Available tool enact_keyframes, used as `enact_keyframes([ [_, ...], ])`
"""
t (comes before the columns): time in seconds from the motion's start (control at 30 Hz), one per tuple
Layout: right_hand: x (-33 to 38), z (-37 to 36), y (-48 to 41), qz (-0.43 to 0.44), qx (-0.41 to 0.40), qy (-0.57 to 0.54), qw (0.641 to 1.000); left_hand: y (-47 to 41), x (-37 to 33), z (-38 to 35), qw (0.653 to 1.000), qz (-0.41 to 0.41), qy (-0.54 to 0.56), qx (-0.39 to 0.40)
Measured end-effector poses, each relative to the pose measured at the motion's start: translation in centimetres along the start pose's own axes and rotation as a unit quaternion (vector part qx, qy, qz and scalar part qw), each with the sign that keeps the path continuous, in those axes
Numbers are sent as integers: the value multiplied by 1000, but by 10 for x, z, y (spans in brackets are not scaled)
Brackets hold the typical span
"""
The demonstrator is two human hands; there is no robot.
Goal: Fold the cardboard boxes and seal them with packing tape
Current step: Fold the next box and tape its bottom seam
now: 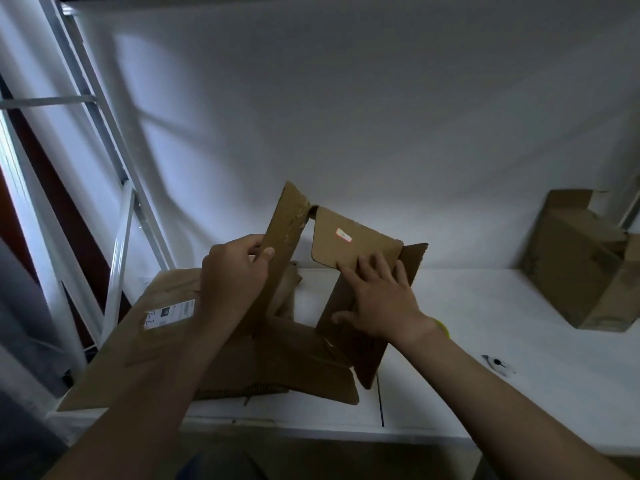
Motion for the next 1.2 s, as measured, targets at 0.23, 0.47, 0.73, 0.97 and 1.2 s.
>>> enact_keyframes([
  [0.23, 11, -25, -1, 92, 151, -273, 946, 5, -1, -2, 999, 26, 16, 9],
  [0.47, 46, -41, 20, 198, 107, -171, 959, -2, -1, -3, 999, 30, 27, 8],
  [0.73, 37, -19, 6, 128, -77, -156, 976, 5, 7, 6, 997, 49, 63, 20],
  [0.97, 40, -34, -26, -16, -116, -58, 991, 15, 11, 10, 996, 52, 64, 26],
  [1.2, 64, -44, -54, -7, -90, -21, 996, 25, 33, -1, 999, 44, 8, 31],
])
Point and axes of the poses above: each hand's wrist, its own y-axis away from the middle knuckle, its own z-axis out of the back of the hand, x = y × z, the point moved 3 cm from there along -y, towards the middle knuckle, and after that the axes turned 2 degrees about -z, right-handed, at the moved point
